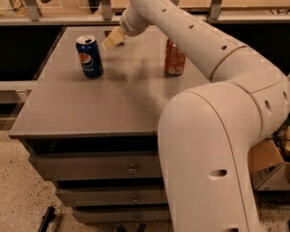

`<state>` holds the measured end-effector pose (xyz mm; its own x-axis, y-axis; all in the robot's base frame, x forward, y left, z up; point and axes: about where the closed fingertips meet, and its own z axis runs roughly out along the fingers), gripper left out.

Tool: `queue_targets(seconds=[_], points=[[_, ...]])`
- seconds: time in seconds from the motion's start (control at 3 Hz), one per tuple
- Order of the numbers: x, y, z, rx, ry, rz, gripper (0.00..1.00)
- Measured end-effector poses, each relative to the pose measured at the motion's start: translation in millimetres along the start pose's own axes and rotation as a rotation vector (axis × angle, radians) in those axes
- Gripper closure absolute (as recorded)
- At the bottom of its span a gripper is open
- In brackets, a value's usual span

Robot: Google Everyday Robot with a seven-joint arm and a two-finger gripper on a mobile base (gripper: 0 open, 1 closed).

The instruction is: Move rxbar chocolate near pepsi can

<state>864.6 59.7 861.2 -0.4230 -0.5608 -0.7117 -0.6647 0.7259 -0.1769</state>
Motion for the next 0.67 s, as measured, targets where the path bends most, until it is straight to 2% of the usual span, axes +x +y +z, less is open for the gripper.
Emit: queue_targets(seconds=[0.33,0.67], points=[[-2.6,-3.2,4.9,-0.037,-0.064,0.067,0.0],[-4.8,-6.4,8.4,-0.072,-0.11,0.104,0.0]])
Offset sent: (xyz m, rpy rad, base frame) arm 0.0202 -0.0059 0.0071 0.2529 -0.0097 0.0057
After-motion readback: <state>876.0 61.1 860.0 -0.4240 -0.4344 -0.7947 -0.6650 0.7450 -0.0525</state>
